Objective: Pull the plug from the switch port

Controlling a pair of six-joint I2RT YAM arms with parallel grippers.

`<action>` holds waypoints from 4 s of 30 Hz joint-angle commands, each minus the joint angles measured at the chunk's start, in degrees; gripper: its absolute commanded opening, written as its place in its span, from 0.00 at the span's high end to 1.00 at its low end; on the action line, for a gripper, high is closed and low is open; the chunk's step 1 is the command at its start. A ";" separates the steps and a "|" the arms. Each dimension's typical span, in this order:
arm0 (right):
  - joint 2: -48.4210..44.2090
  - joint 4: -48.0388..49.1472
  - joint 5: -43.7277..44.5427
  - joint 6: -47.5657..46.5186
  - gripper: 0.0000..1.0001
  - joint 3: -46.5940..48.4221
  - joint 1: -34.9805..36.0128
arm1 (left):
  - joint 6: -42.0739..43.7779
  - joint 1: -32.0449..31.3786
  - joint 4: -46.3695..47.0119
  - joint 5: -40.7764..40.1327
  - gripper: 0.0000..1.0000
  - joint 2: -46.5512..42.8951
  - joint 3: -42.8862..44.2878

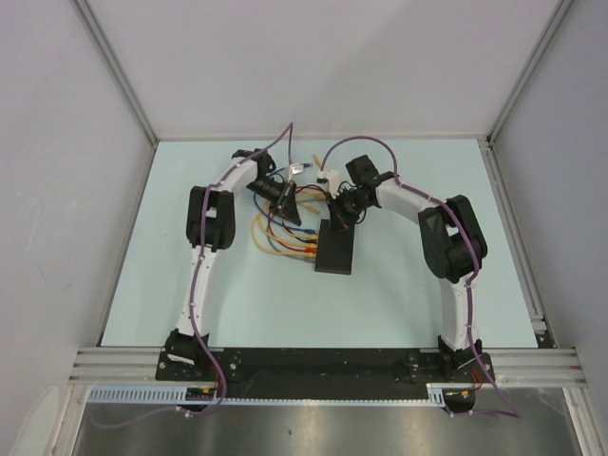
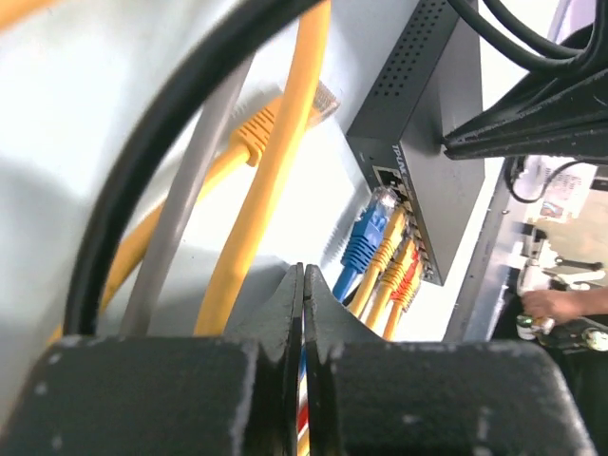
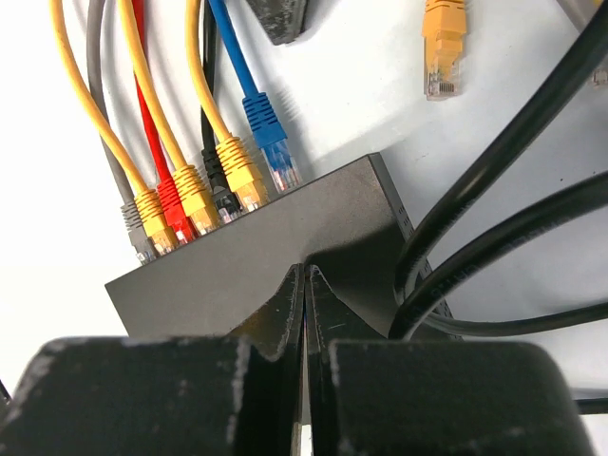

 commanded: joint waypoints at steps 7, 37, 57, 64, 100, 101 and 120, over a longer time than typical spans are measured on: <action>2.25 -3.16 5.57 -1.94 1.00 -1.77 0.42 | 0.11 -1.82 10.70 -1.86 0.55 -9.94 -6.08; 2.77 -2.63 5.39 -1.67 1.00 -1.68 0.33 | 24.63 -8.06 7.03 -26.82 0.55 -18.30 -18.13; 2.51 -2.37 5.66 -1.67 1.00 -1.85 0.42 | 20.15 -8.32 10.54 -21.12 1.00 -20.49 -20.69; 2.86 -2.28 5.92 -1.76 1.00 -1.85 0.68 | 20.23 -6.57 3.88 -15.76 1.00 -28.03 -17.52; -0.91 0.62 6.62 -0.62 1.00 -3.87 1.03 | -9.56 13.39 32.43 -34.82 0.66 -26.56 -22.10; -1.26 0.54 6.89 -0.71 0.99 -4.22 1.03 | -10.17 13.21 32.17 -34.30 0.59 -26.65 -22.26; -7.94 0.19 2.76 5.61 1.00 -6.07 -4.15 | -9.74 1.63 34.97 -1.52 0.36 -39.58 -40.28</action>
